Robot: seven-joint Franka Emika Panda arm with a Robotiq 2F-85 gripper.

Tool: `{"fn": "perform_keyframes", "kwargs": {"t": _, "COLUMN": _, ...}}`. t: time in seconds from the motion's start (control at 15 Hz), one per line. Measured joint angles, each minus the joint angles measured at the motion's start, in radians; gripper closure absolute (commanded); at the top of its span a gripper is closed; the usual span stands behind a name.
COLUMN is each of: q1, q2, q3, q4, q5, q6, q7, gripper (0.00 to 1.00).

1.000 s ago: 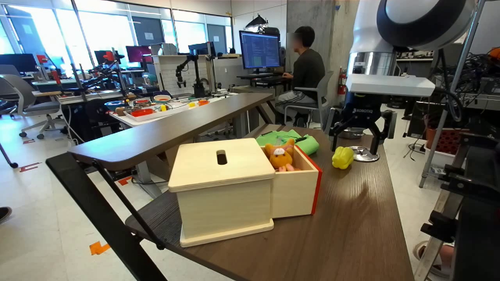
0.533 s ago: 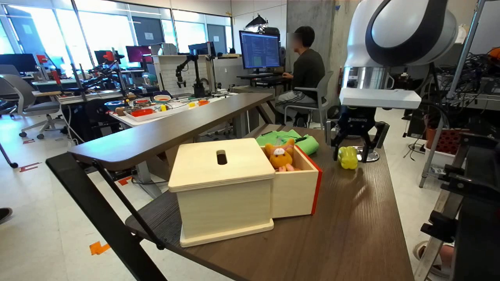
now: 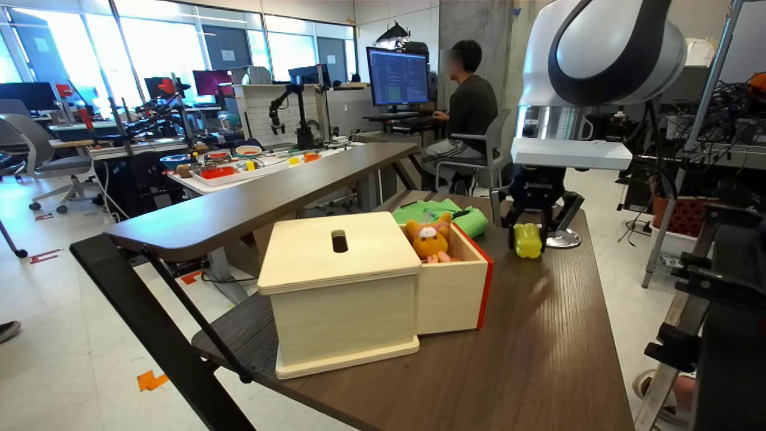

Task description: Move the yellow pepper to the left

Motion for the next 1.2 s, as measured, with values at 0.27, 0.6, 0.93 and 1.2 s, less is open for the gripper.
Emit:
{"fn": "perform_keyframes", "kwargs": {"t": 0.27, "q1": 0.0, "q2": -0.039, "q3": 0.054, "q4": -0.005, "q5": 0.0, "q6": -0.011, "q7": -0.069, "gripper": 0.77}}
{"fn": "perform_keyframes", "kwargs": {"t": 0.6, "q1": 0.015, "q2": -0.171, "q3": 0.126, "q4": -0.048, "q5": 0.0, "q6": -0.073, "q7": -0.155, "gripper": 0.77}}
{"fn": "perform_keyframes", "kwargs": {"t": 0.93, "q1": 0.058, "q2": -0.277, "q3": 0.184, "q4": -0.074, "q5": 0.0, "q6": -0.183, "q7": -0.236, "gripper": 0.77}}
{"fn": "perform_keyframes", "kwargs": {"t": 1.2, "q1": 0.101, "q2": -0.273, "q3": 0.208, "q4": -0.059, "q5": 0.0, "q6": -0.259, "q7": -0.302, "gripper": 0.77}}
